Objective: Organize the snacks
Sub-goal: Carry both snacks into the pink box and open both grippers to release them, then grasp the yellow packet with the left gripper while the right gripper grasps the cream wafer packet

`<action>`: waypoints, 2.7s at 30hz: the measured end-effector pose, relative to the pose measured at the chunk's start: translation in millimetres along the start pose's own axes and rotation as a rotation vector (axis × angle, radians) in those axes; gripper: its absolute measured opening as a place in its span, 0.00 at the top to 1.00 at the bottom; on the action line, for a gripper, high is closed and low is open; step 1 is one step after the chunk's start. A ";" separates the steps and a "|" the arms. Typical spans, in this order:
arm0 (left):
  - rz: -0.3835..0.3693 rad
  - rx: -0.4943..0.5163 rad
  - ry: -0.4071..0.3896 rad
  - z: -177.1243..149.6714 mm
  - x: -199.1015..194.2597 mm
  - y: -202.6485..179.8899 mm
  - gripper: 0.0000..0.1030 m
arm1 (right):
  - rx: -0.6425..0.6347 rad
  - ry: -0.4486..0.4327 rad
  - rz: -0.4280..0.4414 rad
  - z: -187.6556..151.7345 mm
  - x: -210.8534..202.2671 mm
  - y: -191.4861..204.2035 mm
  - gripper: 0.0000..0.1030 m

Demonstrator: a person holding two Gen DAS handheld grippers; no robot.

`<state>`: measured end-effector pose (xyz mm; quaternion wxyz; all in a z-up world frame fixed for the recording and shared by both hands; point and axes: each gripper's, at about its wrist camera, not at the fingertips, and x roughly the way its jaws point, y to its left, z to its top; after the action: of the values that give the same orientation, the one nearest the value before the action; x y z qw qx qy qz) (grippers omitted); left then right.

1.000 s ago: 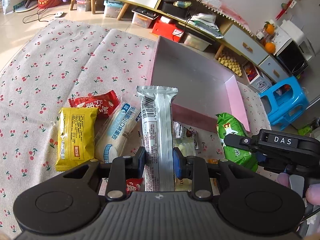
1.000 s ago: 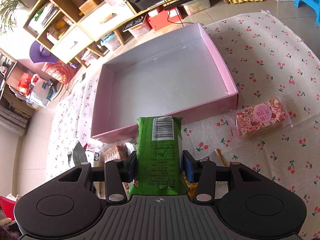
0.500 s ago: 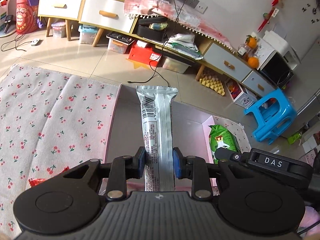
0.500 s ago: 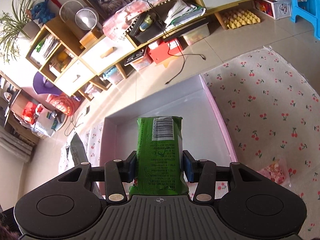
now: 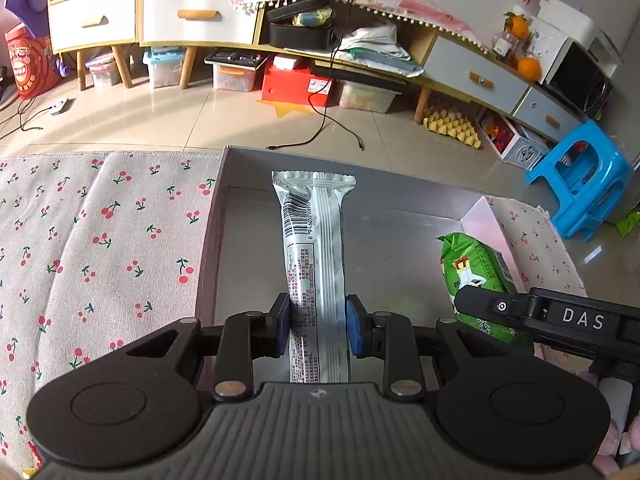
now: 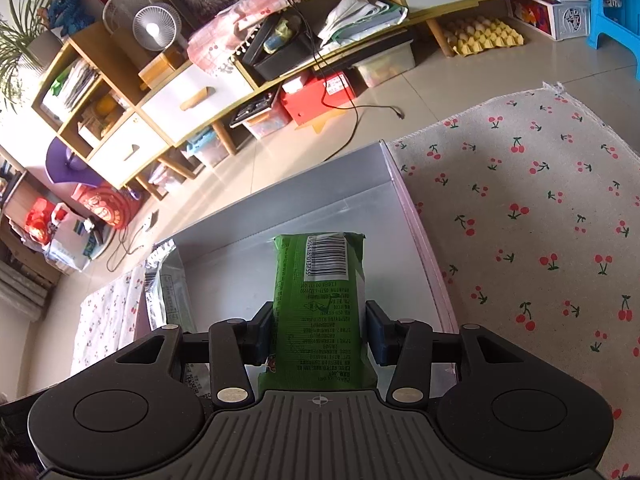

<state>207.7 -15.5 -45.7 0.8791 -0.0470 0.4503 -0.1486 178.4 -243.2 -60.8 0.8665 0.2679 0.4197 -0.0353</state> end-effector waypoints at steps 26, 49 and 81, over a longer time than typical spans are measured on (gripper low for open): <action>-0.040 -0.010 0.013 -7.0 -45.6 -4.0 0.20 | 0.008 0.001 -0.059 -5.9 -47.0 4.0 0.23; 0.077 0.069 -0.005 -52.5 -90.2 26.9 0.01 | -0.158 0.080 -0.069 -60.9 -84.0 37.3 0.13; 0.084 -0.277 0.189 -94.7 -87.6 122.2 0.31 | -0.464 0.247 0.037 -141.7 -47.6 100.3 0.13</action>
<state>110.0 132.2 -59.9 0.8234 -0.1347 0.5488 -0.0519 76.0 -95.3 -53.1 0.8474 0.0720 0.5142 0.1110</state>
